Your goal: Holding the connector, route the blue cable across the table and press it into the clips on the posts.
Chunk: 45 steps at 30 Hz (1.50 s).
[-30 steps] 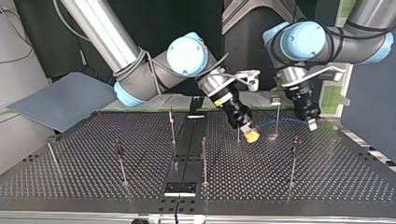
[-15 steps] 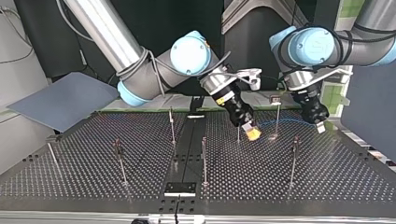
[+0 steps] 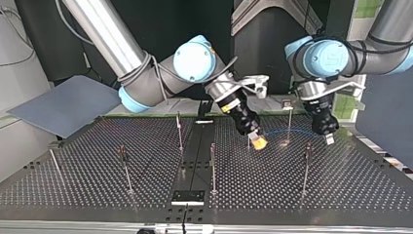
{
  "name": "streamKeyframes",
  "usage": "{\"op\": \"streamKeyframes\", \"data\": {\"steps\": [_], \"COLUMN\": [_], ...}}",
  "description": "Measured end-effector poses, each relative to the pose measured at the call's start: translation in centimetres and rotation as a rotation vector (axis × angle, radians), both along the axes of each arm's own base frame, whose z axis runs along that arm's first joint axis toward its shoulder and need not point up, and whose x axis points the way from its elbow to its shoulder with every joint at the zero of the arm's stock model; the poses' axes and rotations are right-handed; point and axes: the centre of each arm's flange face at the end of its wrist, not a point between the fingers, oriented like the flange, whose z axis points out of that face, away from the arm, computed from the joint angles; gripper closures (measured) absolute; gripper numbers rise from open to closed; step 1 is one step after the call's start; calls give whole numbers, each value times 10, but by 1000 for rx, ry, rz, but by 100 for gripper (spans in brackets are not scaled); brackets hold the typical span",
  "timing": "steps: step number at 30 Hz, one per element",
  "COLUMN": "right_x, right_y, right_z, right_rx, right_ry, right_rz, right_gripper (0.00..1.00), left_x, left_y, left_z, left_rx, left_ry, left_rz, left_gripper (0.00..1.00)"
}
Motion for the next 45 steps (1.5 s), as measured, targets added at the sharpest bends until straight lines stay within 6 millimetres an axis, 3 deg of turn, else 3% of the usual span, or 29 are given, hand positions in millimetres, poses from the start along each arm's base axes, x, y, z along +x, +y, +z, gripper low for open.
{"op": "streamKeyframes", "data": {"steps": [4, 18, 27, 35, 45], "right_x": [-1, -5, -10, -10, -11], "right_y": [-3, -12, -23, -24, -32], "right_z": [-1, -3, -5, -6, -6], "right_rx": [2, 4, 2, -1, -9], "right_ry": [0, 1, 3, 4, -5], "right_rz": [-4, -16, -33, -36, -48], "right_gripper": [100, 100, 100, 100, 100], "left_x": [9, 25, 33, 44, 69], "left_y": [3, 24, 50, 77, 81], "left_z": [-3, 14, 19, 35, 35], "left_rx": [13, 25, 20, 0, -44], "left_ry": [-2, -45, -69, -147, -178], "left_rz": [-18, -28, -26, -37, -112], "left_gripper": [100, 100, 100, 100, 100]}}
